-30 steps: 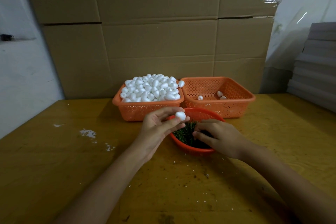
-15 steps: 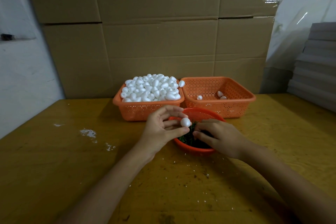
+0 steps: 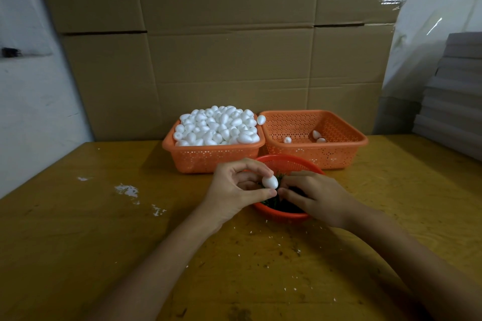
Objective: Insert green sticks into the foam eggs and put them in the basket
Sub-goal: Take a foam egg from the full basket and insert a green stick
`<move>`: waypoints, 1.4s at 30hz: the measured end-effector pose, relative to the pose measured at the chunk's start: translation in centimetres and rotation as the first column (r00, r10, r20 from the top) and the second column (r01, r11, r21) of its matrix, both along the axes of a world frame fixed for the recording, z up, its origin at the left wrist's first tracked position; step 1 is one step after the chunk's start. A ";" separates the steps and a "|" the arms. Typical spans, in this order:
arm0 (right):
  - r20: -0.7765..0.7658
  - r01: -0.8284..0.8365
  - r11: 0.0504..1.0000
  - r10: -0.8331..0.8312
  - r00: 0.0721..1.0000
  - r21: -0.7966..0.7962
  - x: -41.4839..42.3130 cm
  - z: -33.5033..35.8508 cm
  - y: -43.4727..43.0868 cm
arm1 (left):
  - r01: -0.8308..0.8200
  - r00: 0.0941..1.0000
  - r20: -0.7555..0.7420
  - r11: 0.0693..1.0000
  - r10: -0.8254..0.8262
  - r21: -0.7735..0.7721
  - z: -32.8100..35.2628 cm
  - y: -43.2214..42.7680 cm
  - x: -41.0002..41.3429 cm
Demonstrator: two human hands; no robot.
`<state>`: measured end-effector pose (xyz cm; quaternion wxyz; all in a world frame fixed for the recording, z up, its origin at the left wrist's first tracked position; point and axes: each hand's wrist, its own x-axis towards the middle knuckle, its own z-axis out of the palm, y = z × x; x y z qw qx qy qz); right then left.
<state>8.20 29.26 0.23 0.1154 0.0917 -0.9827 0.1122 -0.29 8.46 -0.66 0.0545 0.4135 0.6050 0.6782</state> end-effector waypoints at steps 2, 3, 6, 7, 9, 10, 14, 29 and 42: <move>0.000 0.002 1.000 -0.002 1.000 0.000 0.0 -0.1 0.0 | -0.004 1.000 -0.007 1.000 0.004 0.000 -0.1 0.1 -0.1; -0.001 0.002 1.000 -0.002 1.000 -0.002 0.0 -0.1 0.0 | -0.004 1.000 -0.009 1.000 0.004 -0.001 -0.1 0.1 -0.1; -0.007 0.000 1.000 0.000 1.000 -0.005 0.0 -0.1 0.0 | -0.004 1.000 -0.014 1.000 0.004 -0.011 -0.2 0.0 -0.1; -0.007 0.000 1.000 0.000 1.000 -0.005 -0.1 -0.1 0.0 | -0.005 1.000 -0.017 1.000 0.004 -0.015 -0.2 0.0 -0.1; -0.010 -0.001 1.000 0.001 1.000 -0.009 0.0 -0.1 0.0 | -0.009 1.000 -0.021 1.000 0.009 -0.020 -0.3 0.0 -0.2; -0.013 0.000 1.000 0.000 1.000 -0.011 0.0 -0.2 0.0 | -0.010 1.000 -0.019 1.000 0.010 -0.020 -0.2 0.1 -0.2; -0.019 0.003 1.000 -0.004 1.000 -0.006 0.0 -0.2 0.1 | -0.021 1.000 -0.010 1.000 0.020 -0.019 -0.2 0.2 -0.1; -0.003 0.003 1.000 -0.003 1.000 -0.006 0.1 0.0 -0.1 | -0.020 0.999 0.042 1.000 0.021 -0.016 -0.1 0.2 0.1; -0.007 -0.006 1.000 0.006 1.000 -0.008 0.0 0.0 0.0 | -0.023 0.993 0.117 0.999 0.019 0.032 -0.1 0.4 0.0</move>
